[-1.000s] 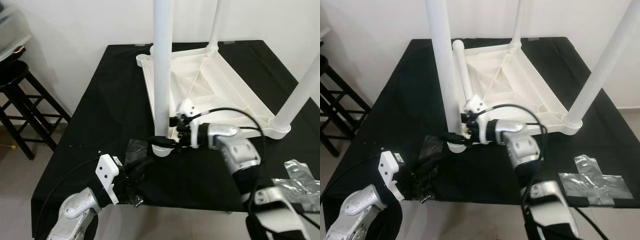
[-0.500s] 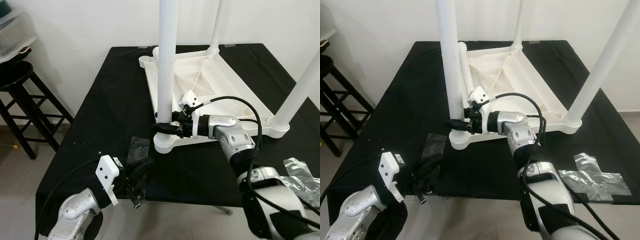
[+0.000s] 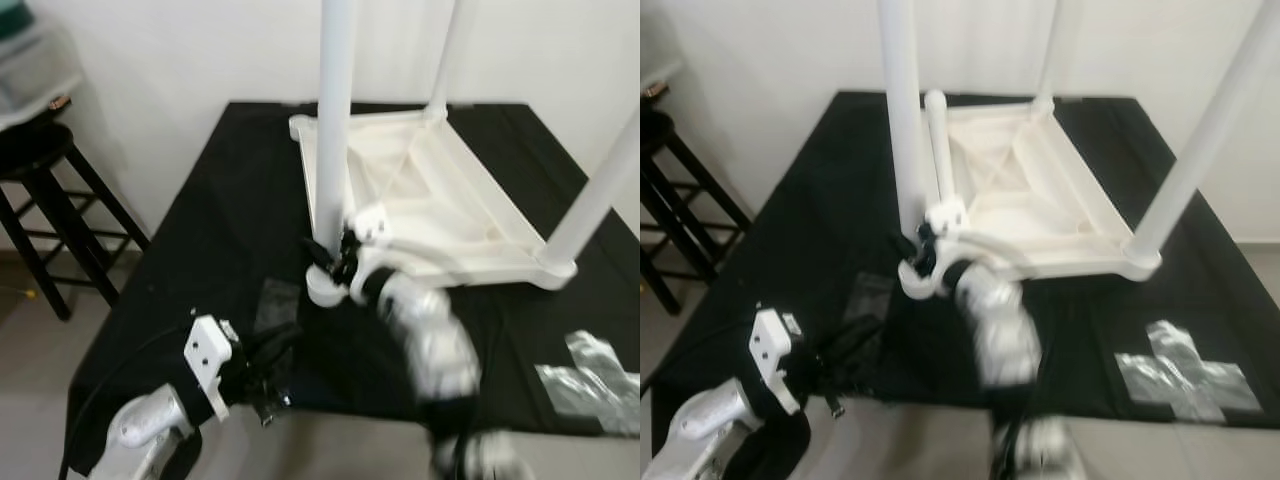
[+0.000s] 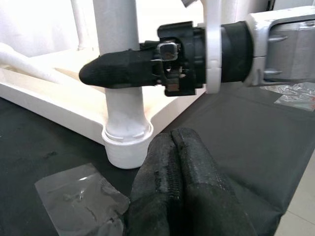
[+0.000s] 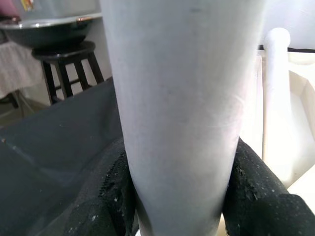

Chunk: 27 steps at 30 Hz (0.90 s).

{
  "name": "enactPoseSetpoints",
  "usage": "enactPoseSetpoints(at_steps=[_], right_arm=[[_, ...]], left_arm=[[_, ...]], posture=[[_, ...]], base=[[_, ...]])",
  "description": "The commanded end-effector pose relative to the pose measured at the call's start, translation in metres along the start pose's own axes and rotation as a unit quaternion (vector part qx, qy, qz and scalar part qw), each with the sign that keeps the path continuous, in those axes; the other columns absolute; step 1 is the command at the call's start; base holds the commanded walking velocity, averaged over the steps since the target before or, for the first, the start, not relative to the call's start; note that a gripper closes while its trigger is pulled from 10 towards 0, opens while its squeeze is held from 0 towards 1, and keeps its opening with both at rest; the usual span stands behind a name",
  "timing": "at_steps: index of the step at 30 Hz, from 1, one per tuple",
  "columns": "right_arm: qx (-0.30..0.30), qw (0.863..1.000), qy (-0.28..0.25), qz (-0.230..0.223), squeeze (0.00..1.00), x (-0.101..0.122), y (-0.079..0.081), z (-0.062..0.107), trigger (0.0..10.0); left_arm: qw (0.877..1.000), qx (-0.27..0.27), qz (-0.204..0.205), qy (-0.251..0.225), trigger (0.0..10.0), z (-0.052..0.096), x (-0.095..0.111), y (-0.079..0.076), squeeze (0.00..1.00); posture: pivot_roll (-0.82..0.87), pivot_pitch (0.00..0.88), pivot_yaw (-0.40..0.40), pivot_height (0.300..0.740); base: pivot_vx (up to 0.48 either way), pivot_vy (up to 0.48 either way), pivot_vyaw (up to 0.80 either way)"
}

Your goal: Building children table

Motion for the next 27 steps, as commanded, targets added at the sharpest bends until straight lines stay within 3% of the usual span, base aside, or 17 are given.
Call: enactPoseSetpoints(at_steps=[1,5,6,7,8,10,11,17,18,19,20,21,23,24,25,27], right_arm=[[0.001,0.999,0.039,-0.001,0.00,-0.015,-0.001,0.000,0.0],[0.010,0.999,0.040,0.001,0.00,-0.014,0.003,-0.005,0.0],[0.011,0.999,0.043,0.002,0.00,-0.013,0.003,-0.007,10.0],[0.011,0.999,0.043,0.002,0.00,-0.013,0.003,-0.007,10.0],[0.005,0.999,0.048,-0.002,0.24,-0.010,0.004,-0.007,10.0],[-0.004,0.999,0.049,-0.010,0.24,-0.005,0.004,-0.005,10.0],[0.001,0.999,0.045,-0.016,1.00,0.001,0.003,-0.005,10.0],[0.054,0.998,-0.004,-0.017,1.00,0.023,-0.009,-0.015,10.0],[0.094,0.995,-0.035,-0.006,1.00,0.033,-0.014,-0.021,10.0],[0.175,0.981,-0.083,0.032,0.69,0.051,-0.020,-0.026,10.0],[0.175,0.981,-0.083,0.032,0.69,0.051,-0.020,-0.026,10.0],[0.212,0.972,-0.095,0.041,0.00,0.055,-0.020,-0.026,10.0],[0.286,0.950,-0.116,0.057,0.00,0.060,-0.018,-0.026,10.0],[0.286,0.950,-0.116,0.057,0.00,0.060,-0.018,-0.026,10.0],[0.317,0.938,-0.121,0.072,0.00,0.062,-0.017,-0.026,10.0],[0.317,0.938,-0.121,0.072,0.00,0.062,-0.017,-0.026,10.0]], left_arm=[[1.000,-0.004,0.003,0.008,0.0,0.001,-0.002,0.002,0.00],[1.000,-0.001,0.002,0.007,0.0,0.001,-0.002,0.002,0.00],[1.000,0.002,0.001,0.005,0.0,0.001,-0.001,0.002,0.00],[1.000,0.002,0.001,0.005,0.0,0.001,-0.001,0.002,0.00],[1.000,0.003,0.001,0.005,0.0,0.001,-0.001,0.003,0.00],[1.000,0.004,0.001,0.004,0.0,0.001,-0.001,0.003,0.00],[1.000,0.003,0.001,0.004,0.0,0.001,-0.001,0.003,0.00],[1.000,0.000,0.002,0.004,0.0,0.000,-0.001,0.002,0.00],[1.000,-0.001,0.002,0.004,0.0,0.000,-0.001,0.002,0.00],[1.000,-0.001,0.002,0.003,0.0,0.000,-0.001,0.002,0.00],[1.000,-0.001,0.002,0.003,0.0,0.000,-0.001,0.002,0.00],[1.000,0.000,0.002,0.003,0.0,0.000,-0.001,0.002,0.00],[1.000,0.000,0.001,0.003,0.0,-0.001,-0.001,0.001,0.00],[1.000,0.000,0.001,0.003,0.0,-0.001,-0.001,0.001,0.00],[1.000,0.001,0.001,0.002,0.0,-0.001,-0.001,0.001,0.00],[1.000,0.001,0.001,0.002,0.0,-0.001,-0.001,0.001,0.00]], posture=[[-0.02,0.104,0.035,0.740],[-0.01,0.106,0.023,0.740],[-0.01,0.105,0.024,0.740],[-0.01,0.105,0.024,0.740],[-0.01,0.105,0.024,0.740],[-0.01,0.105,0.024,0.740],[-0.01,0.106,0.024,0.740],[-0.01,0.105,0.024,0.740],[0.00,0.105,0.022,0.740],[0.00,0.105,0.022,0.740],[0.00,0.105,0.022,0.740],[0.00,0.105,0.022,0.740],[0.01,0.104,0.017,0.740],[0.01,0.104,0.017,0.740],[0.01,0.104,0.017,0.740],[0.01,0.104,0.017,0.740]], base=[[0.000,0.000,0.00],[0.000,0.000,0.00],[0.000,0.000,0.00],[0.000,0.000,0.00],[0.000,0.000,0.00],[0.000,0.000,0.00],[0.000,0.000,0.00],[0.000,0.000,0.00],[0.000,0.000,0.00],[0.000,0.000,0.00],[0.000,0.000,0.00],[0.000,0.000,0.00],[0.000,0.000,0.00],[0.000,0.000,0.00],[0.000,0.000,0.00],[0.000,0.000,0.00]])
Point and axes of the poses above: a point about 5 cm out from each wrist's last joint towards the gripper, its own z axis pointing back from the gripper into the wrist, its own x axis along the axis of the wrist's last joint, y = z × x, the point moved 1 cm from there along -z, pointing out of the wrist towards the gripper, and after that the axes turned 10 degrees about z, right-handed, at the moved point
